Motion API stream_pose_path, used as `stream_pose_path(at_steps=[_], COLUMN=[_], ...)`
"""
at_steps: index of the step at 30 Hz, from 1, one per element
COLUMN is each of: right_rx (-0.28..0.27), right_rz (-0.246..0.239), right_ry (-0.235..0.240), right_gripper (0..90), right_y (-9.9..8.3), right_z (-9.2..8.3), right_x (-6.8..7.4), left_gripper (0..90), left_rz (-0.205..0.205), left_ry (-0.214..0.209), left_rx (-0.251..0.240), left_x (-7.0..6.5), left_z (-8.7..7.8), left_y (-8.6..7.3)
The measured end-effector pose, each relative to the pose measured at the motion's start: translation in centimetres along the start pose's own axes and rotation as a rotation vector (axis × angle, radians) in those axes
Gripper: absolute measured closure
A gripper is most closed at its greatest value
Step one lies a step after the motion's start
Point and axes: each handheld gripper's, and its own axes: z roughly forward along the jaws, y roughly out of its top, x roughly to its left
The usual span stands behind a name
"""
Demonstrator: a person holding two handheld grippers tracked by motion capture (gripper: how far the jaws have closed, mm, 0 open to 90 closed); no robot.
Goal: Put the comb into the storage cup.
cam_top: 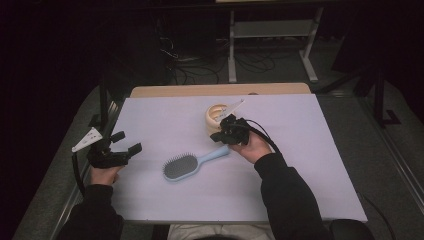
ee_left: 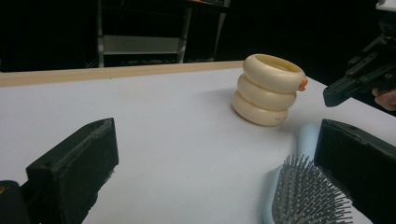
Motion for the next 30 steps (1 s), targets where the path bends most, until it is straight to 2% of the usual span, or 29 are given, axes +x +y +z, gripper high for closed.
stream_pose_path(at_steps=[8, 22, 30], right_rx=[0.026, 0.073, 0.087], right_rz=[0.031, 0.062, 0.050], right_ry=[0.015, 0.001, -0.002], right_gripper=[88.7, 88.8, 88.7], right_y=[-0.7, -2.1, -2.3], right_z=[2.0, 4.0, 4.6], right_x=[-0.5, -1.0, -0.9], left_gripper=[0.0, 0.0, 0.0], left_rz=[-0.001, 0.001, 0.000], left_ry=[0.000, -0.001, -0.004], left_rx=[0.000, 0.000, 0.001], left_x=[0.0, 0.0, 0.0], left_z=[0.0, 0.0, 0.1], left_y=[0.0, 0.0, 0.0])
